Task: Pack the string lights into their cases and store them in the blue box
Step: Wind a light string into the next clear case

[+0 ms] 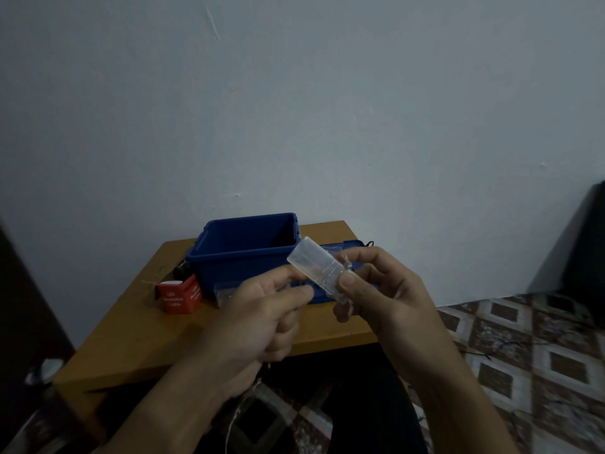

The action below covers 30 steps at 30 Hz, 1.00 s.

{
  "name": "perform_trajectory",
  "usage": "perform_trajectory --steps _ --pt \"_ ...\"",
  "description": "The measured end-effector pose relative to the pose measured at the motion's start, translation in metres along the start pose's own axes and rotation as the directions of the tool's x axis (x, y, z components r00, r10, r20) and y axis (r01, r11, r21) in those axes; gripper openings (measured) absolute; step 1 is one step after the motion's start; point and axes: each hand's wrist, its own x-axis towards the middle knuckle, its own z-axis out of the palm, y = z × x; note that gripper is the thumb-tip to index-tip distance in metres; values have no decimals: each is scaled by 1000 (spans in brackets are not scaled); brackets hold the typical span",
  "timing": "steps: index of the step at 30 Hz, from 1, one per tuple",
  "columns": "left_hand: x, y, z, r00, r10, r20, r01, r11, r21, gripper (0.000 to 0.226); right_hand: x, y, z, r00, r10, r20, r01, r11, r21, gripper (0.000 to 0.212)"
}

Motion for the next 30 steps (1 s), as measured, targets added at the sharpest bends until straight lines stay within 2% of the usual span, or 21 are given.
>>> perform_trajectory --steps 5,9,17,21,25,26,28,30 --pt "3 -3 -4 998 -51 26 50 998 35 26 1 -1 -1 999 30 -30 -27 996 81 20" --pt "4 -8 -6 996 -84 22 81 990 118 35 2 0 -2 998 45 -31 -41 992 119 22" --pt "15 -10 -25 972 -234 -11 230 941 250 20 0 -9 -3 996 81 46 -91 949 302 24" --pt "18 -8 -27 966 -256 -35 258 951 169 20 0 -9 -7 990 79 116 -111 946 304 24" --pt "20 6 -26 975 -220 31 218 974 58 11 -4 -10 -10 955 75 288 -146 961 235 25" --pt "22 9 -27 978 -205 46 203 978 51 17 -5 -10 -10 944 79 321 -147 970 193 25" --pt "24 19 -28 983 -180 39 175 978 114 30 -6 -11 -10 931 104 350 -145 985 91 25" --pt "23 31 -28 988 -151 31 139 961 237 27 -7 -13 -10 928 140 346 -140 990 -23 24"
